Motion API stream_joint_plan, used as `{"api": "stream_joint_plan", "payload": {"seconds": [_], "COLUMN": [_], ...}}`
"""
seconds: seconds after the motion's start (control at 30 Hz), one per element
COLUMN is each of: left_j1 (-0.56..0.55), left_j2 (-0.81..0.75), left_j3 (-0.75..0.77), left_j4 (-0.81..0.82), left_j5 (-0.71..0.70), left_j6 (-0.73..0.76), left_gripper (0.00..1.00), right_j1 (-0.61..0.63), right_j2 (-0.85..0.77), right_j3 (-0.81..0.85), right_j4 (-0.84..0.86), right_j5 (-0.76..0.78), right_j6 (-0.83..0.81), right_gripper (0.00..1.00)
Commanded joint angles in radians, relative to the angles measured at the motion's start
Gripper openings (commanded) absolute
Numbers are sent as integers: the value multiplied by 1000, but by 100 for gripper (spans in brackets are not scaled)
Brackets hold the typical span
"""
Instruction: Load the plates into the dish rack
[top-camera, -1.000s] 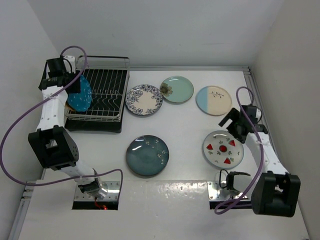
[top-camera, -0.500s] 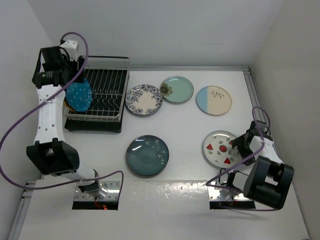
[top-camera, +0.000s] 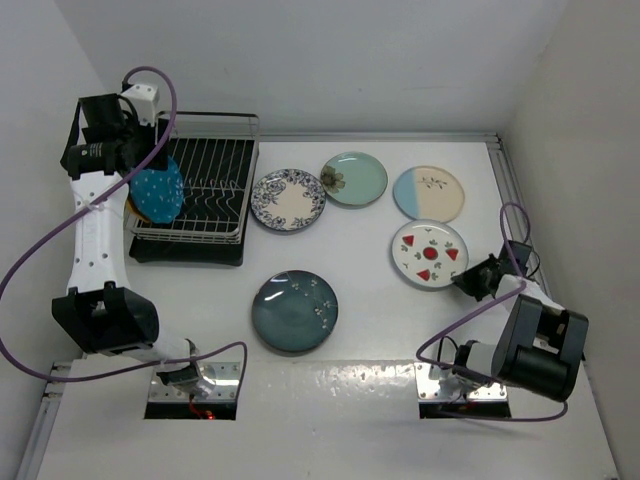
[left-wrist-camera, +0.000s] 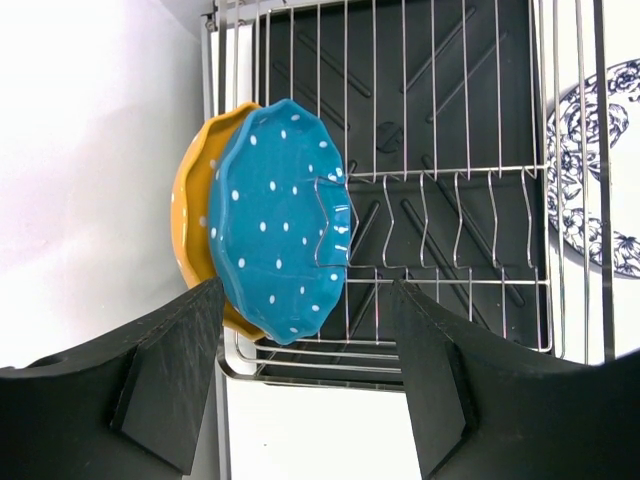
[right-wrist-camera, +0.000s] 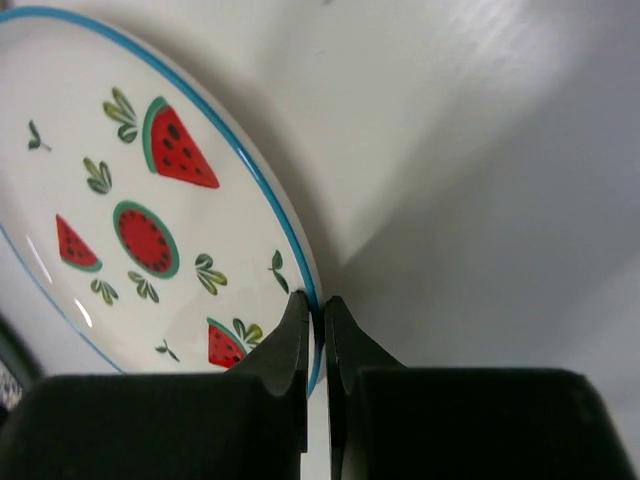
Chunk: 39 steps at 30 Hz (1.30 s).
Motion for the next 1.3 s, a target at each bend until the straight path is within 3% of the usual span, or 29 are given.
{"api": "stream_joint_plan", "payload": {"seconds": [0.0,0.03,0.23,0.4,0.43,0.53,0.6,0.7,0.73,0.8,0.83,0.87,0.93,1.03,1.13,1.27], "left_j1": [-1,-1,-1,-10,-10,-19,-19,-28,-28,-28,-28,-28,-28,-28,-28,-75], "left_j2": [-41,-41,-41,-41,-41,-41,-41,-41,-51,-51,-51,-60,-60,-69,-69,-87], "left_j3": [15,5,5,5,5,15,15,15,15,15,15,15,15,15,24,44], "left_j4": [-2,-2,-2,-2,-2,-2,-2,-2,-2,-2,-2,-2,-2,-24,-38,-93], "left_j5": [14,14,23,32,32,32,32,32,23,23,14,14,3,14,60,224], "left_j6": [3,3,3,3,3,12,12,21,21,21,21,30,31,31,58,122], "left_gripper": [72,72,72,72,72,72,72,72,72,72,73,73,73,73,73,73], "right_j1": [9,17,89,123,121,121,120,132,141,154,158,158,158,158,160,195], "right_j2": [64,50,-66,4,16,90,132,185,208,237,248,274,282,225,142,-45], "right_j3": [-83,-105,-126,-80,-73,-40,-45,-27,-17,-2,7,16,13,-17,-57,-125], "right_j4": [-25,-7,24,-46,-56,-82,-15,35,32,27,6,-4,-16,25,120,344], "right_j5": [-75,-145,-194,-181,-172,-118,-117,-140,-140,-120,-115,-114,-106,-135,-279,-388], "right_j6": [-93,-103,-217,-238,-231,-188,-156,-113,-99,-97,-94,-91,-91,-117,-134,-93], "right_gripper": [0,0,0,1,6,36,42,42,42,30,24,12,1,0,0,0]}}
